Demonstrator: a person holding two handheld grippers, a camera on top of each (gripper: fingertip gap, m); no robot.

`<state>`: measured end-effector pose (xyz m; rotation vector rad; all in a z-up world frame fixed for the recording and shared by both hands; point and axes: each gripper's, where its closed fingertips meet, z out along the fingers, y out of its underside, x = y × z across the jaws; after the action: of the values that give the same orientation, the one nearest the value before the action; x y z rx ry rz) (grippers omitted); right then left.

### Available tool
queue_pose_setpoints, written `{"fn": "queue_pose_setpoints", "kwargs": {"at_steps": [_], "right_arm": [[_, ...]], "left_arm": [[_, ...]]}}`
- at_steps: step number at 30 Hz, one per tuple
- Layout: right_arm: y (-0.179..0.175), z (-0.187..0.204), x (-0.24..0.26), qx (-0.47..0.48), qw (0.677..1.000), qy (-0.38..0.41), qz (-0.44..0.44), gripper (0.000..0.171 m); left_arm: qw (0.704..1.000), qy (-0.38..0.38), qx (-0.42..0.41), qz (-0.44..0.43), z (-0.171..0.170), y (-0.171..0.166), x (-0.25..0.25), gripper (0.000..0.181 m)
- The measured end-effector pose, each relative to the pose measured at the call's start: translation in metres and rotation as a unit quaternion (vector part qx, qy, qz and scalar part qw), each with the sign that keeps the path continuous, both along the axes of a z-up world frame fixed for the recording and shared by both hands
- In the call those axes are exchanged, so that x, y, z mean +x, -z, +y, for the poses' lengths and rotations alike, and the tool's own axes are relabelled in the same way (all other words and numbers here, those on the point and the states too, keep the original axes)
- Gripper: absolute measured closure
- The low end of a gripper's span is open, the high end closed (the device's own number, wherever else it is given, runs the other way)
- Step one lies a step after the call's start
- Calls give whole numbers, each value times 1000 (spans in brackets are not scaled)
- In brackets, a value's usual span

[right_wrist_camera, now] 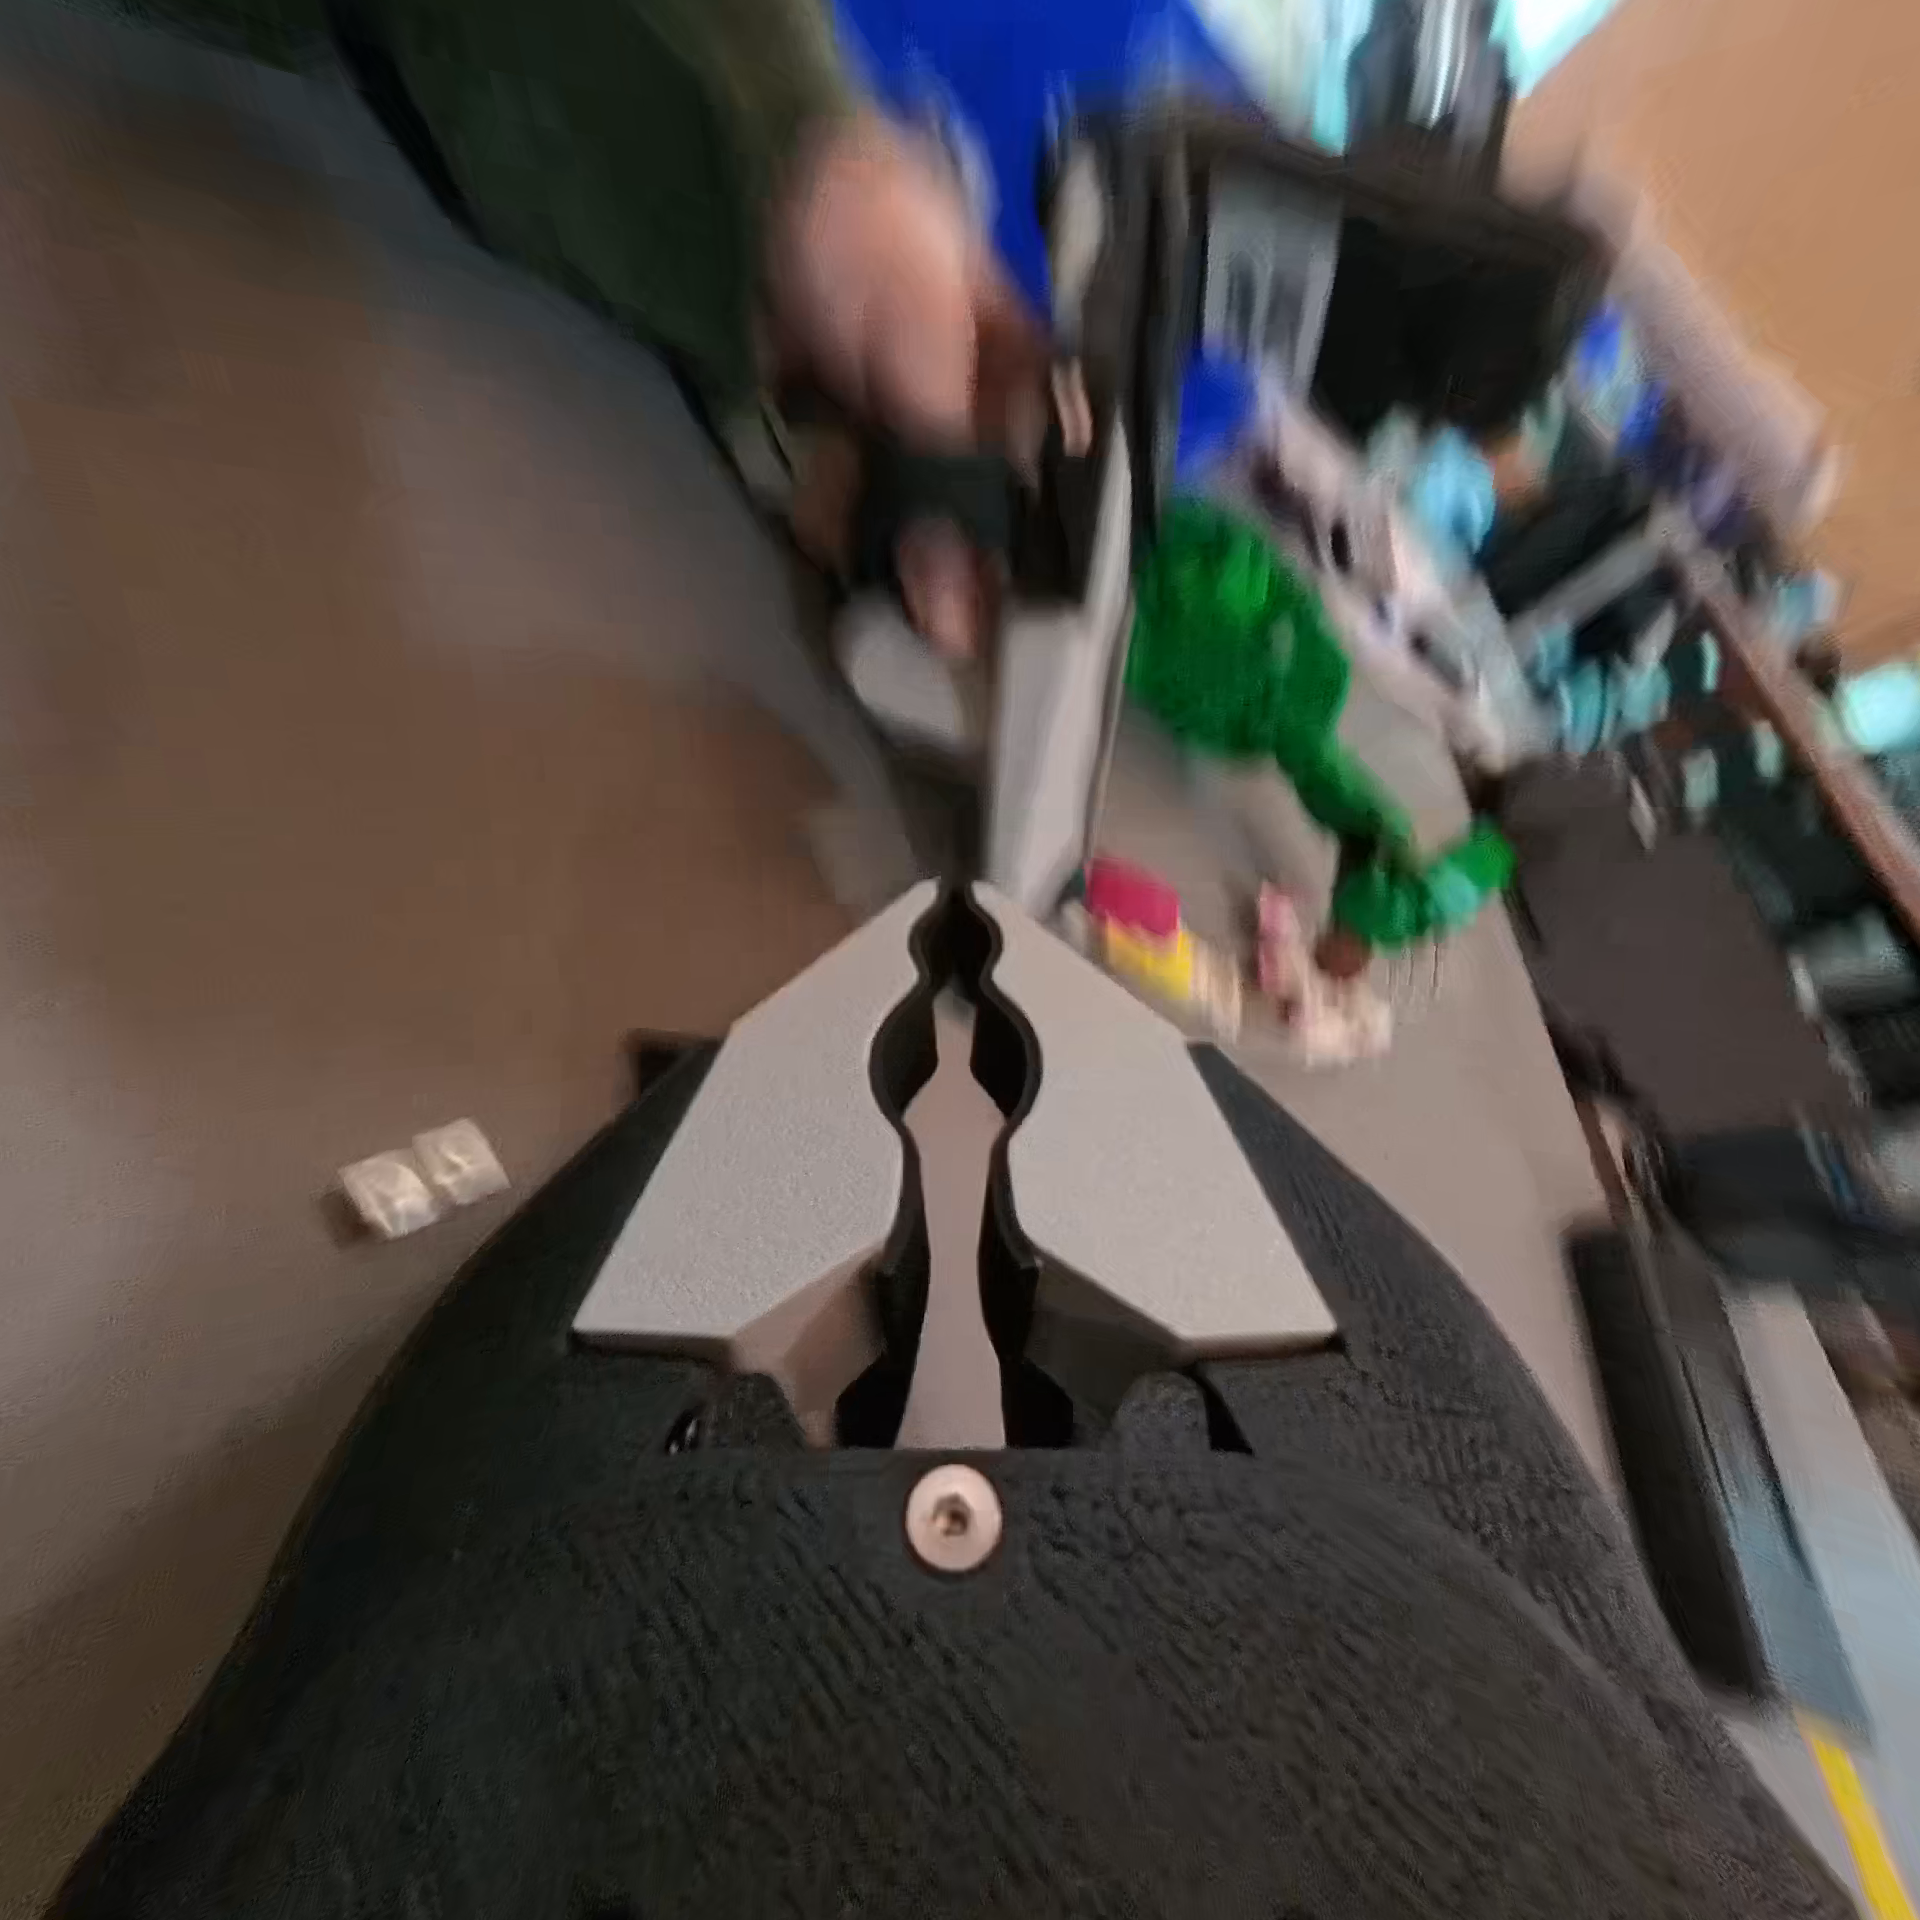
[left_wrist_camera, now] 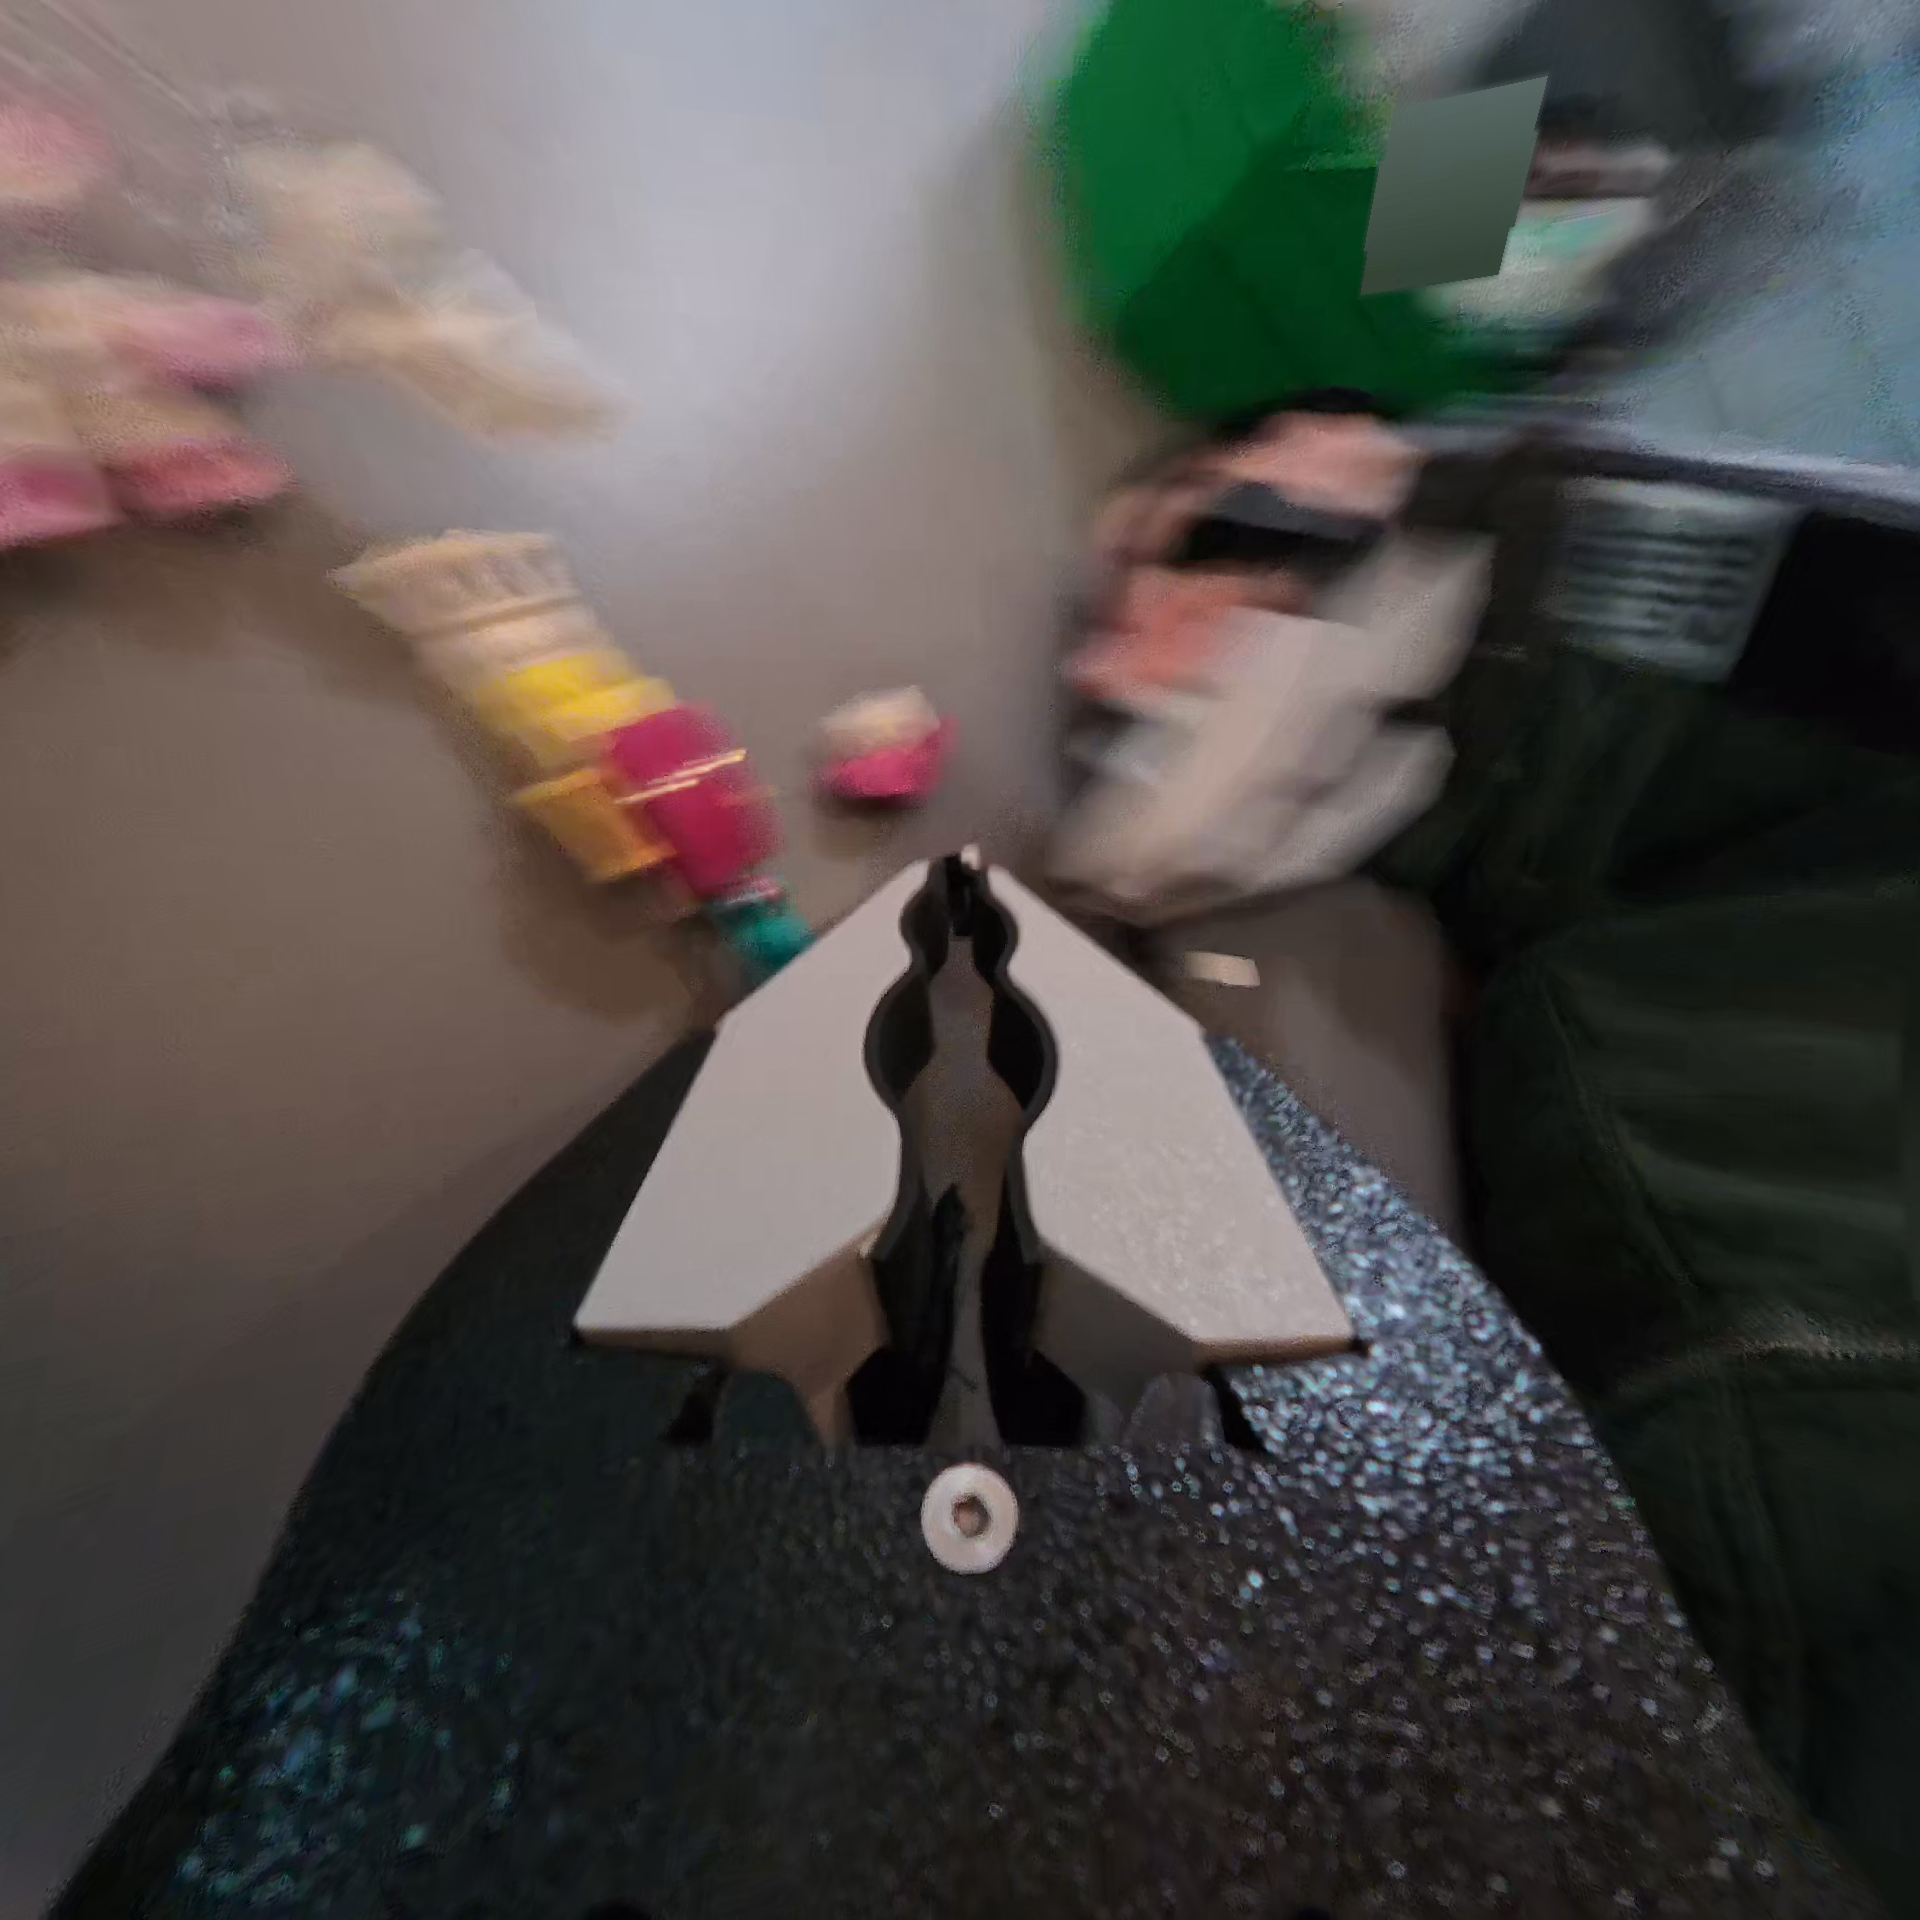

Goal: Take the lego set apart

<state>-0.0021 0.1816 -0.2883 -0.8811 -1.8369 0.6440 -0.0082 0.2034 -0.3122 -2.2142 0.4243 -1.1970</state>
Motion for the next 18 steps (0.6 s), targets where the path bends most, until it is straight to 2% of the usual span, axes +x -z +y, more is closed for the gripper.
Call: {"fn": "queue_pose_setpoints", "kwargs": {"at_steps": [2, 4, 7, 11, 18], "right_arm": [[-21, -22, 0, -73, 995, -49, 51, 171], [-10, -18, -3, -37, 998, -42, 35, 171], [-11, 8, -6, -24, 998, 23, 49, 171], [16, 10, -11, 45, 998, 35, -18, 158], [18, 13, -10, 33, 998, 44, -23, 166]], "left_arm": [[1000, -19, 1, -10, 6, -3, -8, 179], [1000, 5, 5, -17, 0, -4, -1, 179], [1000, 13, 5, -22, -2, -5, 1, 179], [999, 26, -1, -30, -5, -6, 4, 179], [999, 27, -2, -36, -6, -7, 4, 178]]}}
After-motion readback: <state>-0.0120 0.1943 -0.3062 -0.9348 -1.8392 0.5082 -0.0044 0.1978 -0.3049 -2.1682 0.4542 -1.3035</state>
